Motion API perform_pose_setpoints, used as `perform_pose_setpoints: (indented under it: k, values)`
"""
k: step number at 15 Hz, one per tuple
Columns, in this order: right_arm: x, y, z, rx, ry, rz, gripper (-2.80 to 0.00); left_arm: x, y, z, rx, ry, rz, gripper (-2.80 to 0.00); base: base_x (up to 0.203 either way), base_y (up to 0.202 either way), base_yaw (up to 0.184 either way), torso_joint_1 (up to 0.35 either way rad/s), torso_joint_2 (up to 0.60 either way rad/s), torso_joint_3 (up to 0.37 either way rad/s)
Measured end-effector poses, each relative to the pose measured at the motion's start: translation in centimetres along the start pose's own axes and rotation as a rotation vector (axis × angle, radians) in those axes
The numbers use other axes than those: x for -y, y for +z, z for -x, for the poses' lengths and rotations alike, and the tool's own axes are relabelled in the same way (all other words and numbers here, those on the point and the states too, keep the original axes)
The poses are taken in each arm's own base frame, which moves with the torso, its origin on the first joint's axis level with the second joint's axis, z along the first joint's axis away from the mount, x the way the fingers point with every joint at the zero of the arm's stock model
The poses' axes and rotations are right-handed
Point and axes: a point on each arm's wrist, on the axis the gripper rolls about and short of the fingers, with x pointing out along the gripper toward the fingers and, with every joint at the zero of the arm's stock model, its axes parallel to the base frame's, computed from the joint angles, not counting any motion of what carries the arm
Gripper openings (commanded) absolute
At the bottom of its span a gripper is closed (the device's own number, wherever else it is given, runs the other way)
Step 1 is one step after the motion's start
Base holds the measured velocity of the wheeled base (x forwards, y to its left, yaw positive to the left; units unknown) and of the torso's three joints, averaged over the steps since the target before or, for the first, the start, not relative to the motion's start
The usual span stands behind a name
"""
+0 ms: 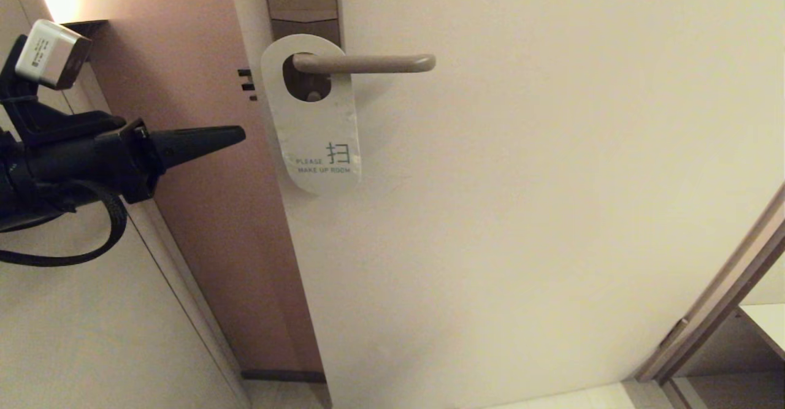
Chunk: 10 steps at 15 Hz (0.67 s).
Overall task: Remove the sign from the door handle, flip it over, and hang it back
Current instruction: Take down the sign
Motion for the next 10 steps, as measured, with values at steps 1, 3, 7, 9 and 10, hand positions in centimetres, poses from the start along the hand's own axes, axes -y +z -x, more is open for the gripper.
perform_pose_setpoints:
  k: [1, 3, 7, 9, 10]
  values:
    - [0.0, 0.0, 0.0, 0.0, 0.0, 0.0, -2.8, 0.0, -0.1, 0.0, -0.005, -0.02, 0.003, -2.8, 0.0, 0.0, 0.0, 0.0, 0.0, 0.0]
    - [0.0, 0.0, 0.0, 0.0, 0.0, 0.0, -2.8, 0.1, -0.3, 0.0, -0.015, -0.053, 0.009, -2.8, 0.0, 0.0, 0.0, 0.0, 0.0, 0.0]
    - [0.0, 0.0, 0.0, 0.0, 0.0, 0.0, -2.8, 0.5, -1.2, 0.4, -0.033, -0.095, 0.019, -2.8, 0.0, 0.0, 0.0, 0.0, 0.0, 0.0]
    - [0.0, 0.0, 0.0, 0.0, 0.0, 0.0, -2.8, 0.6, -1.4, 0.5, -0.028, -0.094, 0.006, -2.8, 0.0, 0.0, 0.0, 0.0, 0.0, 0.0]
    - [0.0, 0.0, 0.0, 0.0, 0.0, 0.0, -2.8, 0.6, -1.4, 0.6, -0.026, -0.091, 0.003, -2.8, 0.0, 0.0, 0.0, 0.0, 0.0, 0.0]
